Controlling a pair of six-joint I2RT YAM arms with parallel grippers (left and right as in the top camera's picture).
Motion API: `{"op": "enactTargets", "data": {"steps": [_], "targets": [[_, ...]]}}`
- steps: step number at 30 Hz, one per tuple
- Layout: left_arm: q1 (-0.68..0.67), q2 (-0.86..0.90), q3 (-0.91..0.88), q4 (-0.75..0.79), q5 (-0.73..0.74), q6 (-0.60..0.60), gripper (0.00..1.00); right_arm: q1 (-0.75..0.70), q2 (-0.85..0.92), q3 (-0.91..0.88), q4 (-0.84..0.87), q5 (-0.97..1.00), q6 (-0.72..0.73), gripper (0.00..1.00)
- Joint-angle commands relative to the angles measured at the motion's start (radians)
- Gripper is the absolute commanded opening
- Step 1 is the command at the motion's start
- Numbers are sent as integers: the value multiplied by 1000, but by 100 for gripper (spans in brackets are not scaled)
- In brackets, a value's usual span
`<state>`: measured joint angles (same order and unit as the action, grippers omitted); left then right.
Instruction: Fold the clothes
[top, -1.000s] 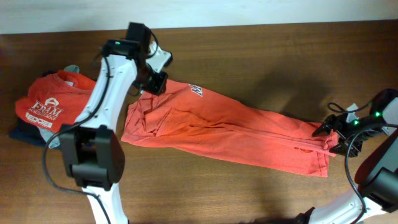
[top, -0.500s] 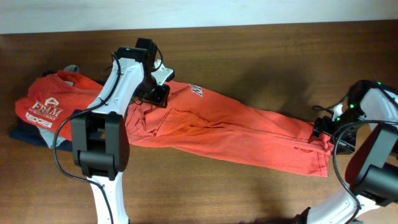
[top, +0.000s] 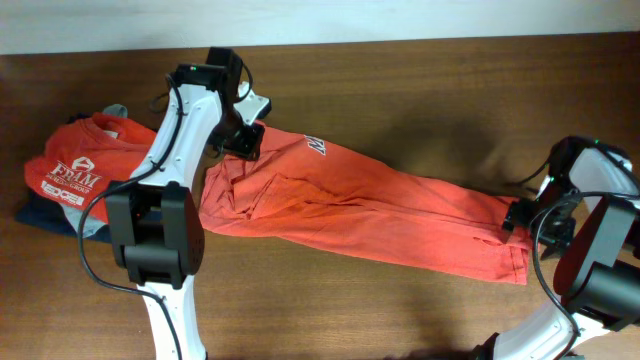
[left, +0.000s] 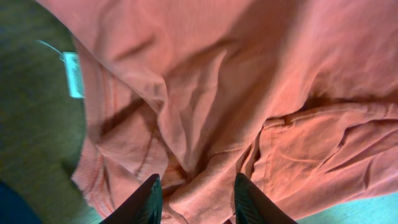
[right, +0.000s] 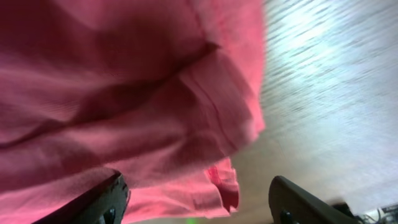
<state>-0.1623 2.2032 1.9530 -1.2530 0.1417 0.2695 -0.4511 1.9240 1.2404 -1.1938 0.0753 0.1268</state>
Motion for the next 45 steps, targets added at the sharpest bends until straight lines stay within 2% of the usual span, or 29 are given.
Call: {"op": "enactTargets", "data": {"steps": [1, 9, 15, 25, 27, 29, 31, 35, 41, 44, 45], "targets": [[3, 0, 53, -14, 1, 15, 38, 2, 5, -53, 36, -64, -31, 76], [3, 0, 76, -48, 0, 15, 39, 2, 5, -70, 80, -168, -43, 76], [4, 0, 76, -72, 0, 15, 39, 1, 4, -68, 100, -283, -107, 74], [3, 0, 76, -72, 0, 15, 39, -21, 3, -22, 100, -199, -66, 71], [3, 0, 76, -73, 0, 15, 39, -28, 3, -21, 94, -173, -52, 75], [3, 0, 76, -77, 0, 15, 39, -43, 3, -21, 98, -115, -10, 86], [3, 0, 76, -84, 0, 16, 39, -82, 3, -21, 111, -187, -31, 93], [3, 0, 76, -83, 0, 16, 40, -142, 3, -21, 123, -321, -124, 95], [3, 0, 76, -74, 0, 16, 39, -157, 3, -58, 165, -466, -201, 84], [3, 0, 76, -74, 0, 16, 39, -157, 8, -102, 208, -495, -201, 68], [3, 0, 76, -75, 0, 16, 40, -157, 11, -121, 224, -497, -200, 67]]}}
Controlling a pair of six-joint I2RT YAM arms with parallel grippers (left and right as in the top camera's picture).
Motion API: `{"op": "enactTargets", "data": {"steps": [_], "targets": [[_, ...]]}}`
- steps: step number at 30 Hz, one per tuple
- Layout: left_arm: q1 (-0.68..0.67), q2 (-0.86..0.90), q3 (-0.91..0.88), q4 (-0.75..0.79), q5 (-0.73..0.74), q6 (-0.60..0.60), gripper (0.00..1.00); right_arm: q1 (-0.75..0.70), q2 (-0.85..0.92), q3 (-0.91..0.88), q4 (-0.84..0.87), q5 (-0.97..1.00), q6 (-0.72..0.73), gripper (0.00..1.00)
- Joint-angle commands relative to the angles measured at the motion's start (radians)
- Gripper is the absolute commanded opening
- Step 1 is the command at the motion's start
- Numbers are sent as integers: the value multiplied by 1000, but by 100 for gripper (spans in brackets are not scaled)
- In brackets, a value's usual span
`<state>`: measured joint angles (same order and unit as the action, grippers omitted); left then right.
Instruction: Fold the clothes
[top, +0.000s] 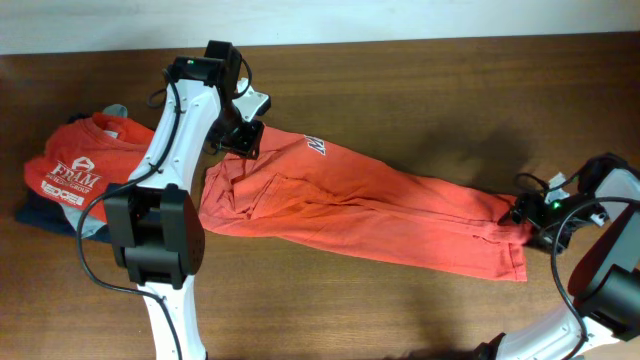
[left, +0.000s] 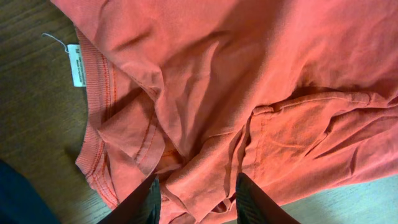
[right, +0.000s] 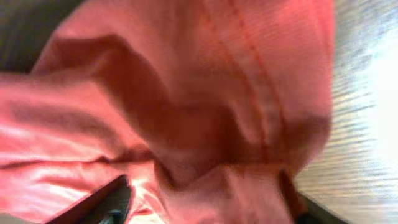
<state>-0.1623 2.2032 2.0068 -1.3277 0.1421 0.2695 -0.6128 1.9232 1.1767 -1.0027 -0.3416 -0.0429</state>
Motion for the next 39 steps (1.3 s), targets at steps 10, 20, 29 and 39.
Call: {"op": "enactTargets", "data": {"steps": [10, 20, 29, 39], "targets": [[3, 0, 22, -17, 0, 16, 40, 2, 11, -85, 46, -12, 25, 24], [17, -1, 138, -80, -37, 15, 38, -75, -21, 161, -92, 21, 25, 4], [37, 0, 381, -140, -34, 15, 40, -81, -21, 435, -251, 39, 21, 4], [37, 0, 400, -141, -34, 15, 40, 231, -21, 460, -369, 39, 17, 4]]}}
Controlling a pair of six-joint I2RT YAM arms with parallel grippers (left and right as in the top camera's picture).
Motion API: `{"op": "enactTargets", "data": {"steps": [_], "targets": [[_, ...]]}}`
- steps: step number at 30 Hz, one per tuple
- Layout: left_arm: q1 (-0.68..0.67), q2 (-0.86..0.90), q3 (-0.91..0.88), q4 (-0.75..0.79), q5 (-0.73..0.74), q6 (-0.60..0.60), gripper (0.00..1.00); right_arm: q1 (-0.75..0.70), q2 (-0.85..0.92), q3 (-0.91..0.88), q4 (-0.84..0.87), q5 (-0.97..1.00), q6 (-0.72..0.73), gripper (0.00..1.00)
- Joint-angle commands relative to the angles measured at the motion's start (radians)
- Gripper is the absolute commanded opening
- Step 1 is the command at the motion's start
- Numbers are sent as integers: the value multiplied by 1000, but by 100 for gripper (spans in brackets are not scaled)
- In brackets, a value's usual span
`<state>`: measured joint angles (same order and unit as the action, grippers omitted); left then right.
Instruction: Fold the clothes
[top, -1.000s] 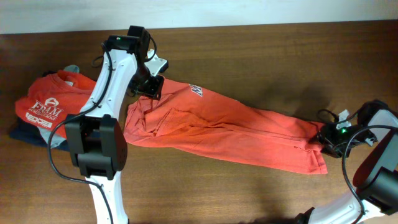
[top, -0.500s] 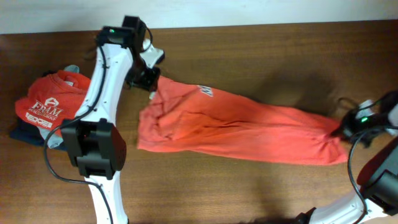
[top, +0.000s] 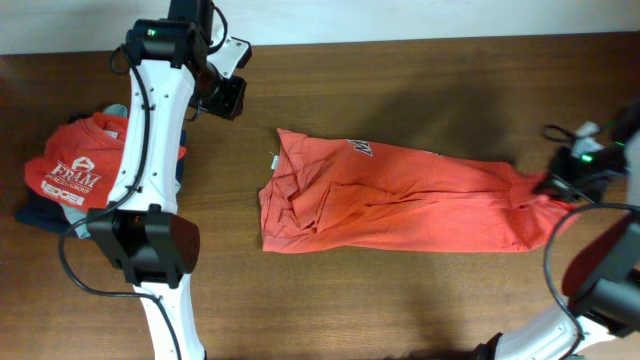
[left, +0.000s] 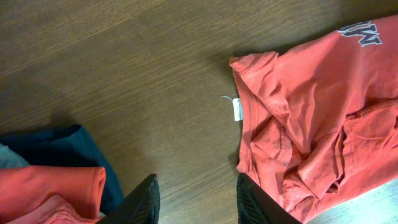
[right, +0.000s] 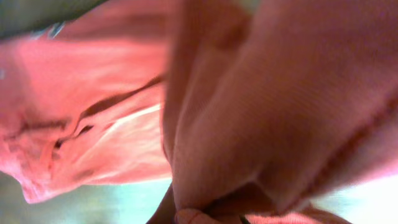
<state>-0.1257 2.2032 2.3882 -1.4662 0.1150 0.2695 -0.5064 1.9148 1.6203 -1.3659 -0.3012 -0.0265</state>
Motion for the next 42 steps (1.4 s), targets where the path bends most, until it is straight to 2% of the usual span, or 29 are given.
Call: {"op": "enactTargets", "data": {"steps": [1, 4, 5, 8, 9, 10, 11, 15, 16, 17, 18, 19, 21, 24, 26, 27, 29, 30, 31, 33, 36, 38, 42], "targets": [[0, 0, 19, -5, -8, 16, 40, 165, -12, 16, 1, -1, 7, 4], [0, 0, 19, -11, -8, 16, 40, 307, -10, 11, 60, -2, 62, 4], [0, 0, 19, -14, -8, 16, 40, 394, -10, 3, 122, -1, 109, 4], [0, -1, 19, -16, -8, 16, 40, 512, 8, -1, 201, -1, 190, 4], [0, 0, 19, -17, -8, 16, 40, 542, 15, -1, 217, -1, 210, 7], [0, -1, 19, -20, -8, 16, 40, 580, 25, -1, 238, -3, 231, 16], [1, -1, 19, -22, -8, 16, 40, 611, 31, -1, 257, -15, 238, 19], [1, 0, 19, -27, -8, 16, 40, 723, 34, 0, 315, -36, 235, 23], [0, 0, 19, -27, -8, 16, 40, 743, 32, 2, 322, -36, 235, 28], [0, 0, 19, -27, -8, 16, 40, 756, 31, 4, 324, -35, 234, 40], [0, -1, 19, -28, -8, 16, 40, 761, 31, 5, 323, -33, 234, 58], [0, -1, 19, -28, -8, 16, 40, 761, 31, 5, 322, -25, 234, 72], [0, 0, 19, -28, -8, 16, 40, 750, 31, 5, 308, 20, 234, 85], [0, 0, 19, -31, -8, 16, 43, 695, 31, 5, 279, 63, 234, 87], [1, 0, 19, -31, -8, 16, 43, 640, 31, 5, 253, 63, 234, 83], [0, 0, 19, -31, -7, 16, 44, 597, 31, 5, 230, 60, 216, 77], [-1, 0, 19, -31, 0, 16, 44, 562, 31, 5, 203, 50, 190, 57], [-1, 0, 19, -30, 23, 16, 45, 551, 31, 5, 193, 44, 175, 54], [-3, 0, 18, -31, 61, 15, 45, 547, 32, 5, 188, 45, 153, 55], [-9, 2, 18, -32, 198, 16, 45, 542, 32, 5, 183, 74, 125, 73], [-42, 5, 10, -47, 339, 16, 45, 518, 32, 5, 189, 118, 175, 81], [-89, 5, -14, -50, 340, 17, 45, 482, 32, 5, 198, 122, 214, 86], [-203, 7, -79, -33, 312, 47, 45, 384, 32, 5, 202, 103, 249, 88]]}}
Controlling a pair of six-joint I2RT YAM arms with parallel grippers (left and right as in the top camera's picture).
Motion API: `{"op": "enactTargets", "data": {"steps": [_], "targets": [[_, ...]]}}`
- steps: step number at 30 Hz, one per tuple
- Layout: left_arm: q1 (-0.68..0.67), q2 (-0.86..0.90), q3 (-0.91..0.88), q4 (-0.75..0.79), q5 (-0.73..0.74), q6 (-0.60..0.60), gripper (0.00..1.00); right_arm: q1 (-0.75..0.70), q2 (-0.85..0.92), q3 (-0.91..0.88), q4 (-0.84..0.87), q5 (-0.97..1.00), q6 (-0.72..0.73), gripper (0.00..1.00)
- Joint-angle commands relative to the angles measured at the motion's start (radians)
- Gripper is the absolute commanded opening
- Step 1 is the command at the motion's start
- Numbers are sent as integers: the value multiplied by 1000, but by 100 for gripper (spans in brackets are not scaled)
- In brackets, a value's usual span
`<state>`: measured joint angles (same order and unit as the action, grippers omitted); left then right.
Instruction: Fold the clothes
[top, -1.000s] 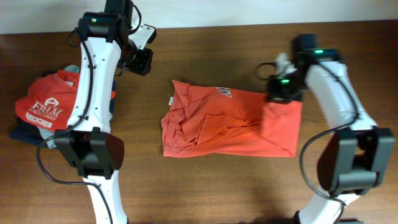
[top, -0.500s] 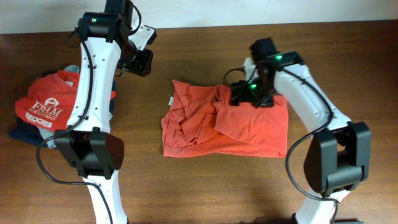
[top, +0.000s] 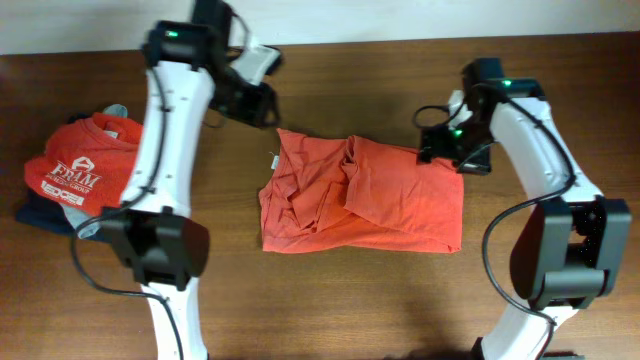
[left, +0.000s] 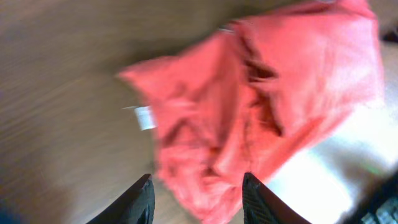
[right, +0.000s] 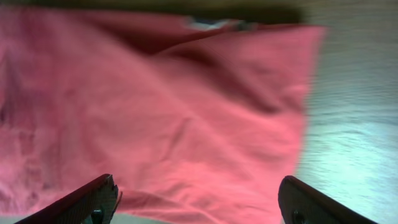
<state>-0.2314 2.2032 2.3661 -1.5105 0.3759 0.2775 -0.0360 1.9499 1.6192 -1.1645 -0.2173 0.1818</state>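
An orange-red garment (top: 360, 195) lies in the middle of the table, folded over on itself into a rough rectangle, with wrinkles at its left end. My right gripper (top: 440, 150) hangs open over its upper right corner, the cloth (right: 155, 112) filling the right wrist view below the spread fingers (right: 99, 199). My left gripper (top: 262, 100) is open above the table just beyond the garment's upper left corner; the left wrist view, blurred, has the garment (left: 261, 93) and its white tag (left: 145, 117) below.
A pile of other clothes (top: 70, 175) sits at the left of the wooden table (top: 360, 300): an orange shirt with white print on top of dark blue and grey pieces. The table's far edge meets a pale wall.
The garment's right end, held out long at the table's right edge, now lies folded over the middle. My right gripper has let go and is open. My left gripper has moved right.
The garment lay long and slanted, my left gripper at its waist end and my right at the leg end. The right gripper then shut on the leg end; later the garment lay further right, the left gripper clear of it. Now it is folded in half.
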Motion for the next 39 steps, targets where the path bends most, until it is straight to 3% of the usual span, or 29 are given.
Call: {"op": "enactTargets", "data": {"steps": [1, 4, 6, 11, 24, 27, 30, 33, 39], "targets": [[-129, 7, -83, 26, 30, 38, 45, -116, -3, 6, -3, 11, 41, 88], [-208, 7, -175, 89, -7, -2, 45, -192, -3, 6, -20, -1, 41, 88], [-278, 7, -297, 183, -14, -95, 46, -264, -3, 6, -39, -32, 33, 87], [-332, 7, -436, 311, -59, -235, 50, -314, -3, 6, -58, -40, -26, 85], [-363, 7, -602, 500, -99, -267, 53, -317, -3, 6, -52, -40, -36, 82], [-367, 7, -608, 499, -37, -267, 42, -317, -3, 6, -53, -40, -36, 81], [-379, 7, -608, 495, 23, -267, 18, -317, -3, 6, -51, -40, -36, 82], [-391, 7, -605, 467, 32, -267, 2, -317, -3, 6, -52, -40, -36, 81], [-387, 5, -507, 242, 65, -266, 0, -318, -3, 6, -51, -40, -43, 80]]}}
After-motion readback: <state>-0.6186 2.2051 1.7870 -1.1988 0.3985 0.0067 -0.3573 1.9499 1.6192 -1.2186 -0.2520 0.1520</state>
